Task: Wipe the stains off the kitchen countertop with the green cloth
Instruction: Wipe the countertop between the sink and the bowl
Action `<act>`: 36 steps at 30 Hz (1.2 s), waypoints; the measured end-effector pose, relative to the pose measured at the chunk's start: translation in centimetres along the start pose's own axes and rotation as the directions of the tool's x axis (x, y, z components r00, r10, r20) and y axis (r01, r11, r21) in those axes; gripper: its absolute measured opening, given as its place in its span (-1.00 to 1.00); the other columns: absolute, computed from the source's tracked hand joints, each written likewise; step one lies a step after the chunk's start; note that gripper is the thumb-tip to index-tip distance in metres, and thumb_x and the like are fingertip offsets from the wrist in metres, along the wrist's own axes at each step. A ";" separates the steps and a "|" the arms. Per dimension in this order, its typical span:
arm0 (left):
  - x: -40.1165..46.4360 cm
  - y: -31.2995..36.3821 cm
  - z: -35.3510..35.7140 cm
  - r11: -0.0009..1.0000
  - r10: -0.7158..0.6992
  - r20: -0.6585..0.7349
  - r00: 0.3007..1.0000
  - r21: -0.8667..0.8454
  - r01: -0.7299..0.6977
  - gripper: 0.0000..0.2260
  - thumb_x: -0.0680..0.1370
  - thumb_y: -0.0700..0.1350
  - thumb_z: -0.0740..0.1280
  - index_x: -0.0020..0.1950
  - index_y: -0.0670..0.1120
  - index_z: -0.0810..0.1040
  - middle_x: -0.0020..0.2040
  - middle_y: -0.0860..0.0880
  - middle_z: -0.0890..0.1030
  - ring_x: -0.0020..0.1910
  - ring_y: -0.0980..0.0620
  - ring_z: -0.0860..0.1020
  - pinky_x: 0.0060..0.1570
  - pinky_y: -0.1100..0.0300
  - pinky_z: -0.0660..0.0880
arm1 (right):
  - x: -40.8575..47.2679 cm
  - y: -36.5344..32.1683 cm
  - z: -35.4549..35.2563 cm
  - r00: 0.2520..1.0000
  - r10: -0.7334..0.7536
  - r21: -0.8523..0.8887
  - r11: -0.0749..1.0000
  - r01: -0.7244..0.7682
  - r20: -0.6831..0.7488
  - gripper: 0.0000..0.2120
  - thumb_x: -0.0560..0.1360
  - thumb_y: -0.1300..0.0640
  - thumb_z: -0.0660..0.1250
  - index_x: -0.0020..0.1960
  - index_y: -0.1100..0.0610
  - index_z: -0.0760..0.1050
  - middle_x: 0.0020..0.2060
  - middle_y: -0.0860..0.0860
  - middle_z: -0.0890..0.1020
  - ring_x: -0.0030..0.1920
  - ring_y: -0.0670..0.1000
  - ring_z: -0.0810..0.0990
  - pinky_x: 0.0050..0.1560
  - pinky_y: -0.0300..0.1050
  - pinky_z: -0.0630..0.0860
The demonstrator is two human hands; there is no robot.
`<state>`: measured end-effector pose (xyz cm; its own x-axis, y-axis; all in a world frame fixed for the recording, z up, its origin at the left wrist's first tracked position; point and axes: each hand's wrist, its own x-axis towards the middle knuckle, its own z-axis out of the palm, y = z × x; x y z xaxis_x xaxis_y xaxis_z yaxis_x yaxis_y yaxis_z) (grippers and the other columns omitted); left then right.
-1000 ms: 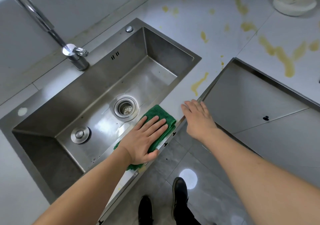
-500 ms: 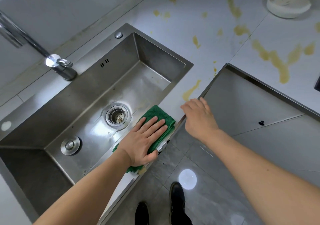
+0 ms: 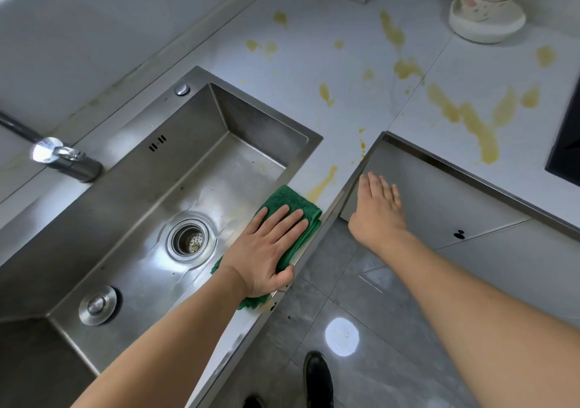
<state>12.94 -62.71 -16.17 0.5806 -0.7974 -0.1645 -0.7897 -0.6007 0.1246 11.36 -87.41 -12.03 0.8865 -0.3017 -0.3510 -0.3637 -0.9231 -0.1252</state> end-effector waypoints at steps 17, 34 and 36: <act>13.5 0.0 -2.1 1.000 0.018 -0.039 0.999 0.014 -0.018 -0.29 0.53 0.22 0.02 0.63 0.05 -0.12 0.63 0.06 -0.11 0.60 0.02 -0.22 0.56 -0.09 -0.17 | 11.4 7.8 -3.7 0.989 -0.072 0.020 0.997 0.075 -0.128 -0.41 0.62 0.15 -0.02 0.58 0.17 -0.16 0.57 0.03 -0.15 0.55 0.02 -0.21 0.53 -0.03 -0.25; 23.6 -0.4 -3.7 1.000 -0.016 -0.057 0.998 0.006 0.017 -0.29 0.52 0.23 -0.01 0.63 0.07 -0.12 0.63 0.09 -0.11 0.59 0.07 -0.23 0.56 -0.04 -0.19 | 20.4 11.4 -3.6 0.930 -0.292 -0.179 0.950 0.256 -0.222 -0.38 0.58 -0.09 -0.23 0.58 0.15 -0.18 0.57 0.03 -0.19 0.55 -0.02 -0.26 0.49 0.00 -0.37; 24.5 -0.4 -3.9 0.999 -0.036 -0.059 0.998 0.012 0.036 -0.29 0.52 0.23 -0.01 0.63 0.07 -0.12 0.63 0.09 -0.11 0.59 0.07 -0.22 0.56 -0.04 -0.18 | 20.5 11.5 -3.3 0.923 -0.295 -0.185 0.949 0.254 -0.247 -0.36 0.57 -0.10 -0.25 0.58 0.16 -0.15 0.57 0.04 -0.16 0.55 -0.01 -0.25 0.50 0.02 -0.34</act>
<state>28.28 -82.25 -16.39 0.6190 -0.7776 -0.1108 -0.7704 -0.6285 0.1072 26.31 -105.02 -17.61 0.9962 -0.0653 -0.0583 -0.0674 -0.9971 -0.0359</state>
